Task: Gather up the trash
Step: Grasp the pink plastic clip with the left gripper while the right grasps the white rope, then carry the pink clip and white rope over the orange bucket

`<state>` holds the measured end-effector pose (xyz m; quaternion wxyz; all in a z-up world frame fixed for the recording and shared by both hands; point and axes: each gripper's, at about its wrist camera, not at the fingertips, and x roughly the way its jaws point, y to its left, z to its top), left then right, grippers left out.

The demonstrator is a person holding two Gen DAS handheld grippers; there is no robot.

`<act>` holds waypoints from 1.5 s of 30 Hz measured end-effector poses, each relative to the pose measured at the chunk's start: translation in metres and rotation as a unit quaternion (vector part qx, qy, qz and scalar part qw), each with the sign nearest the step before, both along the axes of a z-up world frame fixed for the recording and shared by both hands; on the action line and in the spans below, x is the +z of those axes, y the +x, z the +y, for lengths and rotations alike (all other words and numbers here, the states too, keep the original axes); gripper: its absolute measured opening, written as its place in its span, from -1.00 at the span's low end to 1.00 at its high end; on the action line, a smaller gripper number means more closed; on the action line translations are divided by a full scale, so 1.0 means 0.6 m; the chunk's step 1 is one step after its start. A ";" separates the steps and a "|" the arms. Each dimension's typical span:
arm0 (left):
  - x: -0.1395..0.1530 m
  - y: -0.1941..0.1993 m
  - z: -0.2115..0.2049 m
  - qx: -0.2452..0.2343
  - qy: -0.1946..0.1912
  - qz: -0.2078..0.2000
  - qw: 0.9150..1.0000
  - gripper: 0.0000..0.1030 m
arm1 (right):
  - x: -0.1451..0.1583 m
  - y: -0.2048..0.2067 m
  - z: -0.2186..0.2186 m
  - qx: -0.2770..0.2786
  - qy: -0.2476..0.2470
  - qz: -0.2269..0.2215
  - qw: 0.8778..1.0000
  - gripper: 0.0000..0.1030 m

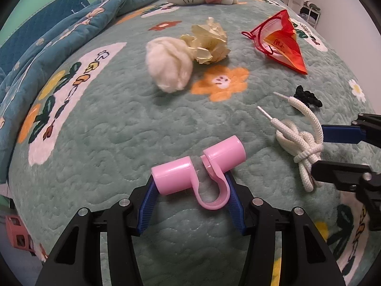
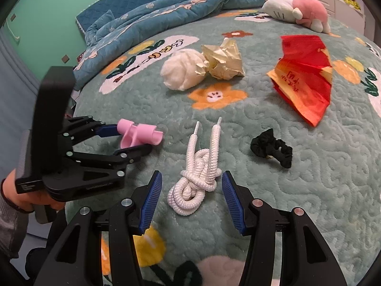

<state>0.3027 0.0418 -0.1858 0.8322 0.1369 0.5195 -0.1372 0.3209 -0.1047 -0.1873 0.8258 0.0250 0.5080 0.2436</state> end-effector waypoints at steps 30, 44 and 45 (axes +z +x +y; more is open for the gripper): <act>0.110 -0.089 -0.073 -0.042 -0.008 -0.045 0.998 0.07 | 0.124 -0.121 -0.075 -0.018 0.012 -0.079 0.997 -0.31; 0.205 -0.265 -0.284 -0.188 -0.024 -0.091 0.978 0.07 | 0.229 -0.368 -0.296 -0.159 0.018 -0.142 0.977 -0.31; 0.208 -0.281 -0.309 -0.207 -0.027 -0.092 0.974 0.07 | 0.232 -0.386 -0.312 -0.171 0.018 -0.143 0.975 -0.31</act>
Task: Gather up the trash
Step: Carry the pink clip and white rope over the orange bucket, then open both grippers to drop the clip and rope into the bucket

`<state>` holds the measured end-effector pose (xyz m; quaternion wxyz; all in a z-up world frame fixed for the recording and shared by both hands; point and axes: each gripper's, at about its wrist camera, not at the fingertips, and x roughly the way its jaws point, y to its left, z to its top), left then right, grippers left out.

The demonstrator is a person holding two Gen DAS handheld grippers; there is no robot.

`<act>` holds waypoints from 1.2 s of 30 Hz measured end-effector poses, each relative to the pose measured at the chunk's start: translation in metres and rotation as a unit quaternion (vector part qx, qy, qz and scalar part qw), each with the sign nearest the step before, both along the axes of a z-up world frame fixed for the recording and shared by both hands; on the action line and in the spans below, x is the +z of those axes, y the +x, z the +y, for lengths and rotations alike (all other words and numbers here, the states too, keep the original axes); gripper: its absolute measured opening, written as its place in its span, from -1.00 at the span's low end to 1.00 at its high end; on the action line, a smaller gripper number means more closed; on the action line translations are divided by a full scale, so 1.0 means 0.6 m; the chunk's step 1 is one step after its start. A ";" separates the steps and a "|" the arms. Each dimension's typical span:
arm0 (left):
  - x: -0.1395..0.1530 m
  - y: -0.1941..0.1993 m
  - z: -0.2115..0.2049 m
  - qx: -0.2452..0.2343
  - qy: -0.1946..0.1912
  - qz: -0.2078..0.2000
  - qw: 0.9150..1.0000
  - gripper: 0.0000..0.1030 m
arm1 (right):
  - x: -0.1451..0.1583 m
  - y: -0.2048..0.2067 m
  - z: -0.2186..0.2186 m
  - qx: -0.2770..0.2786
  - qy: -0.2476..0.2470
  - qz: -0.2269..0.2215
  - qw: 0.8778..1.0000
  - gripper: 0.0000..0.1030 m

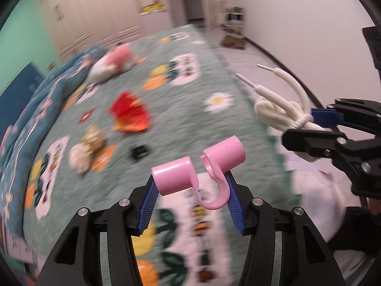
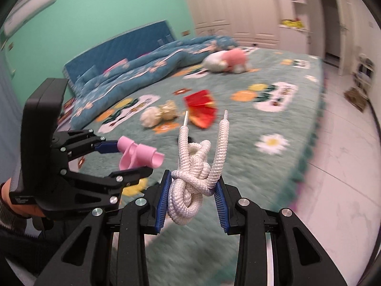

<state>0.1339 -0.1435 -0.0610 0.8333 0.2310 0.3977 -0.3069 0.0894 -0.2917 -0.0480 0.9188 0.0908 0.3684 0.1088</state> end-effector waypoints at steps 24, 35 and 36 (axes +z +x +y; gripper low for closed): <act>-0.128 -0.329 -0.439 -0.342 0.068 0.053 0.936 0.07 | -0.132 -0.483 -0.391 -0.345 0.059 0.058 0.935 -0.31; -0.220 -0.327 -0.508 -0.348 0.125 0.068 0.927 0.15 | -0.235 -0.520 -0.449 -0.374 0.088 0.102 0.918 -0.31; -0.225 -0.324 -0.508 -0.346 0.129 0.066 0.927 0.40 | -0.240 -0.516 -0.449 -0.373 0.089 0.105 0.918 -0.31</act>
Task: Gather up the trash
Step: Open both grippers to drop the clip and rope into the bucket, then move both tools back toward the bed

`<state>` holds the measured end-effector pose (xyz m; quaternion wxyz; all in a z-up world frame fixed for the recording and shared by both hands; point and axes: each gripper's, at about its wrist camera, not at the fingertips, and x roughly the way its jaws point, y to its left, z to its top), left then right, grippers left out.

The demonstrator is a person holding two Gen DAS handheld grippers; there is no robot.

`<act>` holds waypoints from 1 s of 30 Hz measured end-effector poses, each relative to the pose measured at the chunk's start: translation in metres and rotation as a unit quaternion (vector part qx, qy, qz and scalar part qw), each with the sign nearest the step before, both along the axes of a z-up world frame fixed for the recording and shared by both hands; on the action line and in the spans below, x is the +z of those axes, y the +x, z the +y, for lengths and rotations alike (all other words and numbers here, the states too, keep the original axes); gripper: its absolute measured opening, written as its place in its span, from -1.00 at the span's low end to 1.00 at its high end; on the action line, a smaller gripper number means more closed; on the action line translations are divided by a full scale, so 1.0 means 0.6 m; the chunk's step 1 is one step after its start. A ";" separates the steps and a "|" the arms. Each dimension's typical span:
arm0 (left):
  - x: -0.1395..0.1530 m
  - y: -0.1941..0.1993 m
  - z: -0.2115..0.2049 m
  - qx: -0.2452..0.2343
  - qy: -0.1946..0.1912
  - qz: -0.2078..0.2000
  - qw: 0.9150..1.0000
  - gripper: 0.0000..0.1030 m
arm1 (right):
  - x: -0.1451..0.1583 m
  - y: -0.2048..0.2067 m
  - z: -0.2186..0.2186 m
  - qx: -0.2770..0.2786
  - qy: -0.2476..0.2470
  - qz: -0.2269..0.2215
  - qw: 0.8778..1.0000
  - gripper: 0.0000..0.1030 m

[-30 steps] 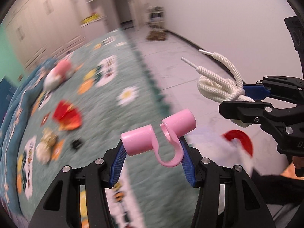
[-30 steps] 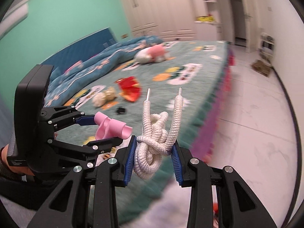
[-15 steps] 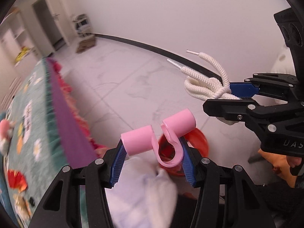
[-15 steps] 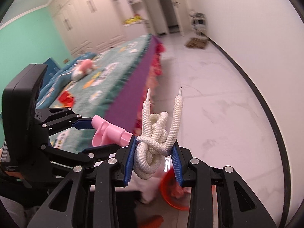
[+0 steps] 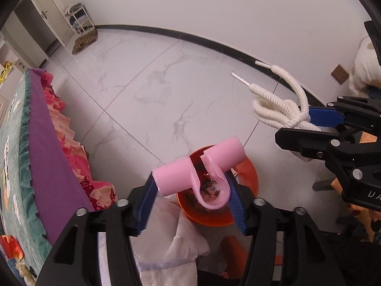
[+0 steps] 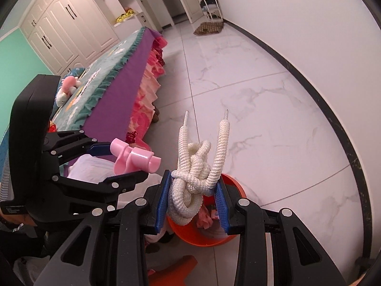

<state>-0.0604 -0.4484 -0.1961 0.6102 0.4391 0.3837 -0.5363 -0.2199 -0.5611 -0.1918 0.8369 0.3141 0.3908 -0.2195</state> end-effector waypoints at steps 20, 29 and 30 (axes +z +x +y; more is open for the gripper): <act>-0.001 0.005 -0.002 0.032 0.000 -0.012 0.999 0.57 | -0.033 0.077 0.004 0.021 0.007 0.015 1.000 -0.21; 0.032 0.012 0.024 0.048 -0.024 -0.006 0.999 0.57 | 0.021 0.075 0.025 0.022 -0.010 -0.005 1.000 -0.21; 0.041 0.013 0.031 0.050 -0.030 -0.007 0.998 0.57 | 0.031 0.077 0.030 0.027 -0.014 -0.008 1.000 -0.21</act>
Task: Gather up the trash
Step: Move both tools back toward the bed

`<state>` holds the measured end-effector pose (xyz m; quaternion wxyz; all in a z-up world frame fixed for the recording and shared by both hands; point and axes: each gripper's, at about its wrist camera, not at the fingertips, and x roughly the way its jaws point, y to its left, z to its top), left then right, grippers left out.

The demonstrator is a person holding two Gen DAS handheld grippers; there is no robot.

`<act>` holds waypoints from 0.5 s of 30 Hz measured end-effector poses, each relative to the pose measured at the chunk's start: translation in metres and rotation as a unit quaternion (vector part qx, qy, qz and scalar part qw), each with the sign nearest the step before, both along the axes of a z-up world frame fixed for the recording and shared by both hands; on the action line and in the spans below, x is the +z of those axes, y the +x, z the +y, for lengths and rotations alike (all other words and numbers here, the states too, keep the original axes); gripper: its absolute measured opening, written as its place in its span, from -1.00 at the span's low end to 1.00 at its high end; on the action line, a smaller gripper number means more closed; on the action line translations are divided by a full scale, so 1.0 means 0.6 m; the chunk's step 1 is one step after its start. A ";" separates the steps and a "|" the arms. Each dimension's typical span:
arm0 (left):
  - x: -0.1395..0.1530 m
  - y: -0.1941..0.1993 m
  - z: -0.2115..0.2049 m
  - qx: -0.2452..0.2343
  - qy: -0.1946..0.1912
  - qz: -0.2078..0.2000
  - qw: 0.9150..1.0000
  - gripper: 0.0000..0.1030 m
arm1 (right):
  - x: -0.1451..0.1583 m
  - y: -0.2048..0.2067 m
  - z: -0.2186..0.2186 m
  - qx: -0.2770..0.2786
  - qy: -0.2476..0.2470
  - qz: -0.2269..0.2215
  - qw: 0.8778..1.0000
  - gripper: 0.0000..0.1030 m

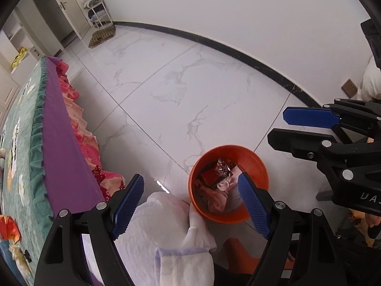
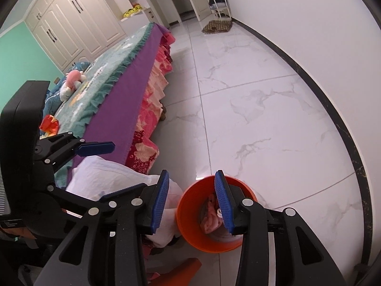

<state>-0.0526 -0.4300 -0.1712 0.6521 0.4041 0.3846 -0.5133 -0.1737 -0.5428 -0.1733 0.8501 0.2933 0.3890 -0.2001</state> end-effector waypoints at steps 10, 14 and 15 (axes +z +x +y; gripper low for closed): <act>0.091 0.046 0.093 0.060 -0.059 -0.031 0.996 0.57 | 0.103 0.065 0.080 0.077 -0.032 -0.052 0.995 -0.10; 0.124 0.072 0.143 0.098 -0.080 -0.055 0.990 0.70 | 0.137 0.107 0.118 0.120 -0.043 -0.070 0.989 -0.10; 0.133 0.081 0.159 0.109 -0.087 -0.058 0.988 0.70 | 0.144 0.119 0.129 0.131 -0.045 -0.074 0.988 -0.10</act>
